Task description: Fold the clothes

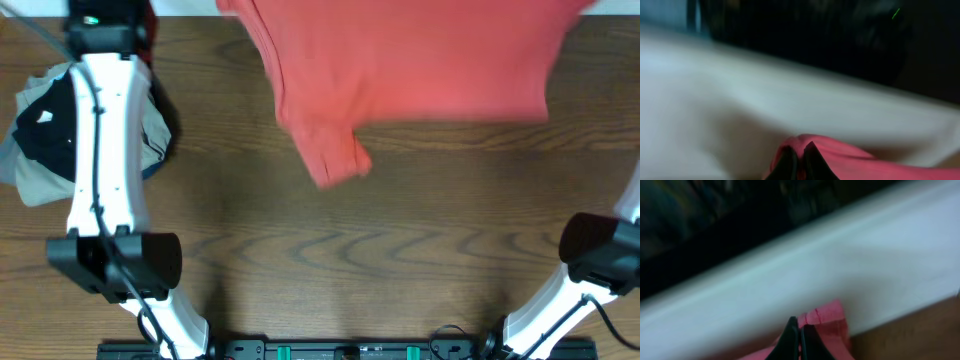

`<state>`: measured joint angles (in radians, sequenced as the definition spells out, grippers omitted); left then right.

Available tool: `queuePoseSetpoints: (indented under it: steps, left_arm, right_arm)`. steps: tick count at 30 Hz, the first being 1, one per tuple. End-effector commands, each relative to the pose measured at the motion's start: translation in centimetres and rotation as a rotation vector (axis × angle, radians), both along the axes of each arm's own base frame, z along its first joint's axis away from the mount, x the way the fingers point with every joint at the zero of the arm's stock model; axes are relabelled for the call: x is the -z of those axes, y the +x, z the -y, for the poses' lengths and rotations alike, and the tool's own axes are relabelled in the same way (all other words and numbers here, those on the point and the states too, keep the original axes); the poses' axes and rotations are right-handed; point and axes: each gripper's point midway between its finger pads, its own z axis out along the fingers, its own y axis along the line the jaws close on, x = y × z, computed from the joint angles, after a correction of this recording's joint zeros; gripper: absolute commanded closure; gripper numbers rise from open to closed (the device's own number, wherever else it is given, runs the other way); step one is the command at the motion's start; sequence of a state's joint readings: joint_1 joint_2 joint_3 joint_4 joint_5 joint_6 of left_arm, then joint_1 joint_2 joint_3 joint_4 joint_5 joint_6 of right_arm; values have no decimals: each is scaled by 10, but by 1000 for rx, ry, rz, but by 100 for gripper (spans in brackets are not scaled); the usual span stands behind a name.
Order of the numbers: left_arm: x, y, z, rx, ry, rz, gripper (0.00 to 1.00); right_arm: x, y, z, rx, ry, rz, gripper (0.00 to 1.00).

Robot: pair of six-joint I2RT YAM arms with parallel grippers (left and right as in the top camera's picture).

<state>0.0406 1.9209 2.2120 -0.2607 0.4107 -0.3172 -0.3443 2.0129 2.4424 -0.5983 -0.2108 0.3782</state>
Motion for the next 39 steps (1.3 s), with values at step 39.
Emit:
queuePoseSetpoints:
  steps: [39]
  left_arm:
    - [360, -365, 27, 268, 234, -1771, 94]
  right_arm:
    - [378, -337, 24, 414, 292, -1766, 99]
